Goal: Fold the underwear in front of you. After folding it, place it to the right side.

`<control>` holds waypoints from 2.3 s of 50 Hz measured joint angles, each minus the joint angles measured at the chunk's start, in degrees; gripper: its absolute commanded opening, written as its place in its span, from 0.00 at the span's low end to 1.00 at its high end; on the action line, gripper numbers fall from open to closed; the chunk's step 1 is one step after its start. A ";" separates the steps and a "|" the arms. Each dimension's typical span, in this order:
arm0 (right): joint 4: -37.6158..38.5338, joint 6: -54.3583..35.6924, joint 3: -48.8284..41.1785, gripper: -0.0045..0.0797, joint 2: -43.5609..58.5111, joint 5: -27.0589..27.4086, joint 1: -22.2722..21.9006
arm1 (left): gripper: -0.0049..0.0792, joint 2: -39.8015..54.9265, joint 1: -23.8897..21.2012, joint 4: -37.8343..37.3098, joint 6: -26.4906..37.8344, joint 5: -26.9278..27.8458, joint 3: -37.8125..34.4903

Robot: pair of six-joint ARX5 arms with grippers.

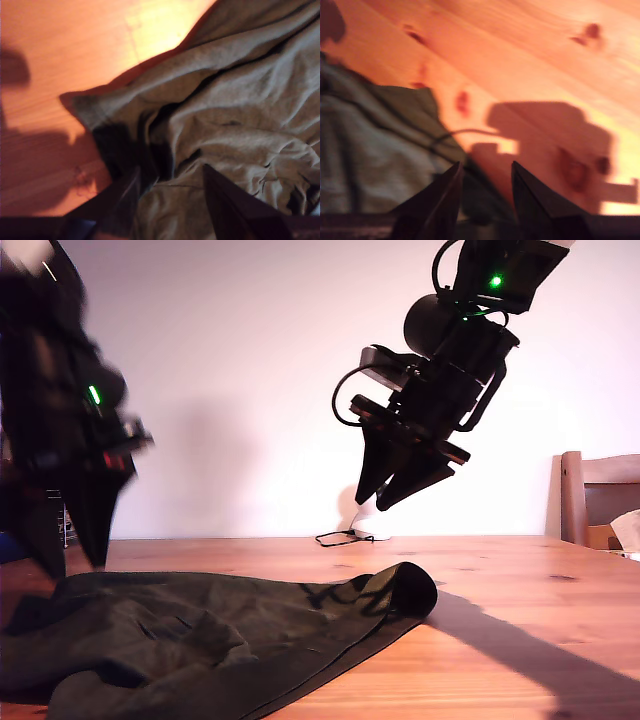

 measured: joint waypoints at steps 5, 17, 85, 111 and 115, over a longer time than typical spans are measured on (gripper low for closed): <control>0.02 0.04 0.00 0.38 0.00 -4.70 0.00 | 0.48 -3.30 0.50 6.19 -0.15 0.90 -5.62; -0.11 0.13 0.00 0.38 0.00 -6.78 0.04 | 0.44 -7.69 0.50 15.98 -0.26 3.21 -16.44; -2.12 0.13 0.00 0.38 0.00 -6.95 3.74 | 0.42 -13.11 0.79 21.42 -1.01 -5.51 -21.38; -1.90 0.13 0.00 0.38 0.00 -7.10 4.17 | 0.39 -8.41 1.64 24.04 -1.75 -2.25 -21.40; -1.90 0.13 0.00 0.38 0.00 -7.10 4.17 | 0.34 -8.41 1.64 24.15 -1.73 -2.23 -21.40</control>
